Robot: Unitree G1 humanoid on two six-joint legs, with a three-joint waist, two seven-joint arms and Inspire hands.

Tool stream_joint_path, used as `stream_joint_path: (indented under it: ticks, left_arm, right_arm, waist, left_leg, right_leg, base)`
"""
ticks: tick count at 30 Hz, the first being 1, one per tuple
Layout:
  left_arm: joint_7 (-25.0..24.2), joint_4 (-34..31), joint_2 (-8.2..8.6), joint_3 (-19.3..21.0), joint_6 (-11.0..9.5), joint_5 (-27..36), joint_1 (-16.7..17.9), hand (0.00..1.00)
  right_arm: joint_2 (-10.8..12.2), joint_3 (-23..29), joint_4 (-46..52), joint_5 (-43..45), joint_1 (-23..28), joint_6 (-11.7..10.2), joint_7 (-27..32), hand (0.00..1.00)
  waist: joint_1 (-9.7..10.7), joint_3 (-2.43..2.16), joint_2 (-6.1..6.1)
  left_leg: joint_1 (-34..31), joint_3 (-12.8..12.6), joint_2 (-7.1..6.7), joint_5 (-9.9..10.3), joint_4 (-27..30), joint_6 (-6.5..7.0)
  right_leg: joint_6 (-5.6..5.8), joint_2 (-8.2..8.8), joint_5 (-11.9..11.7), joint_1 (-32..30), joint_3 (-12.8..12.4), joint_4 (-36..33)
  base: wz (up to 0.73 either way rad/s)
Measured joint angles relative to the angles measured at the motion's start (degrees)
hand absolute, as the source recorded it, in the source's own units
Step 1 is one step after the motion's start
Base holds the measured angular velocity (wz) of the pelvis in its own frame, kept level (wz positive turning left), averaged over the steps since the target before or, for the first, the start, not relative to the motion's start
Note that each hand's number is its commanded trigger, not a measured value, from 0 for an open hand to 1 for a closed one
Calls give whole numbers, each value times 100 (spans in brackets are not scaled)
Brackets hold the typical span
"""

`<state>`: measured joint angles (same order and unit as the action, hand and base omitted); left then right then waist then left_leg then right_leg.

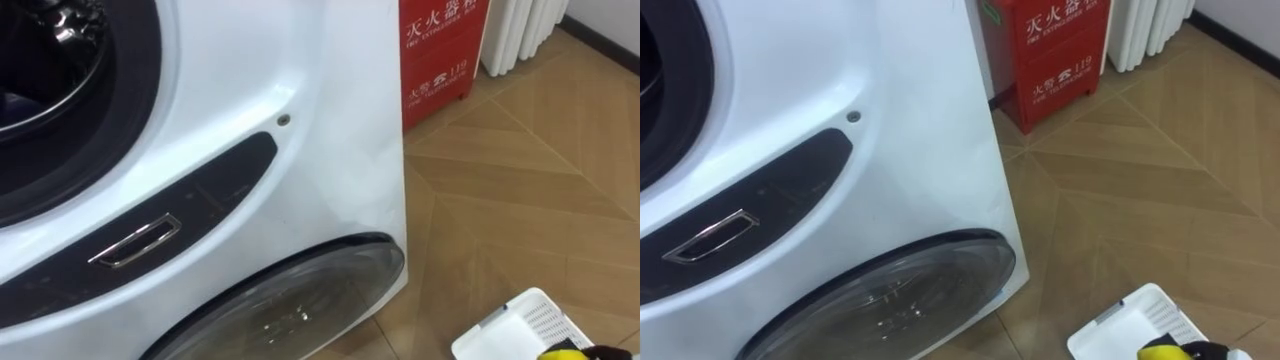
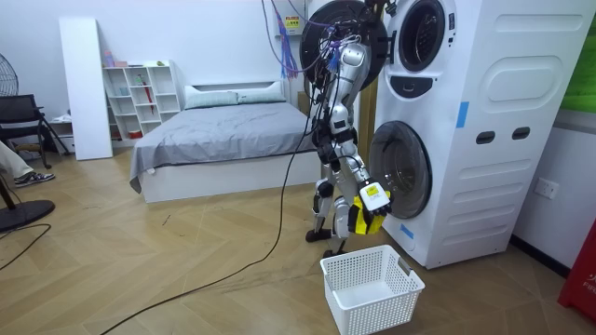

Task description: Pick clothes from washing machine

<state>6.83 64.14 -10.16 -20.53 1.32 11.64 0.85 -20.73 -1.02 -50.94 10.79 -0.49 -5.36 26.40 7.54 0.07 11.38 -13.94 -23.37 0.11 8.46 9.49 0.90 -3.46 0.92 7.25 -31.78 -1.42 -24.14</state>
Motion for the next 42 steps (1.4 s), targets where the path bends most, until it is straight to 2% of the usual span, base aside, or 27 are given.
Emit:
stream_joint_path:
  ticks: [10, 16, 25, 27, 38, 40, 41, 42]
  left_arm:
    - [0, -2, -8, 0, 5, 0, 11, 0]
    - [0, -2, -13, 1, 12, 1, 30, 0]
    - [0, -30, -23, 1, -5, 1, 151, 0]
    - [0, -23, -24, 1, -9, 1, 152, 0]
    - [0, -74, -26, 1, -100, 4, 231, 0]
    - [0, -106, -42, 30, -155, -5, 331, 0]
    - [0, -122, -44, 35, -162, -13, 368, 0]
    - [0, -186, -52, 62, -156, -64, 447, 0]
  right_arm:
    - [-42, 0, 61, 41, 16, 3, 20, 0]
    - [-49, 0, 63, 83, 22, 3, 23, 0]
    - [-51, -2, 64, 81, 53, 2, 23, 0]
    - [-50, -2, 48, 86, 74, 2, 23, 0]
    - [-38, -16, 39, -52, 199, -18, 8, 0]
    - [3, -15, 38, -288, 389, -18, -36, 0]
    - [12, -15, 35, -365, 427, -18, -55, 0]
    - [33, -8, -19, -495, 502, -16, -133, 0]
  waist:
    - [-1, 1, 9]
    - [-3, 6, 44]
    - [6, 12, 35]
    - [7, 34, 6]
    - [-8, 50, -20]
    - [-10, 68, -73]
    - [-2, 60, -90]
    - [0, 61, -121]
  left_leg:
    - [0, 0, -3, 0, 0, 0]
    - [1, -1, -4, 0, 0, 0]
    - [25, 7, -13, 0, -2, 0]
    - [57, 8, -14, 0, -7, 0]
    - [251, 30, 12, 1, -11, -1]
    - [473, 81, 35, 0, -27, -1]
    - [517, 114, 37, 0, -24, -1]
    - [607, 259, 47, -1, -19, -2]
  right_leg:
    - [55, -3, -8, 1, -16, -2]
    - [54, -1, -5, 0, -14, -12]
    - [28, 12, 19, 5, -12, -63]
    - [29, 15, 23, 42, -9, -62]
    - [74, 12, 49, 305, 60, 31]
    - [65, -1, 80, 571, 115, 90]
    - [65, 7, 95, 630, 147, 101]
    - [67, 18, 117, 784, 235, 156]
  base:
    - [0]
    - [0]
    - [0]
    - [0]
    - [1]
    - [6]
    - [17]
    - [22]
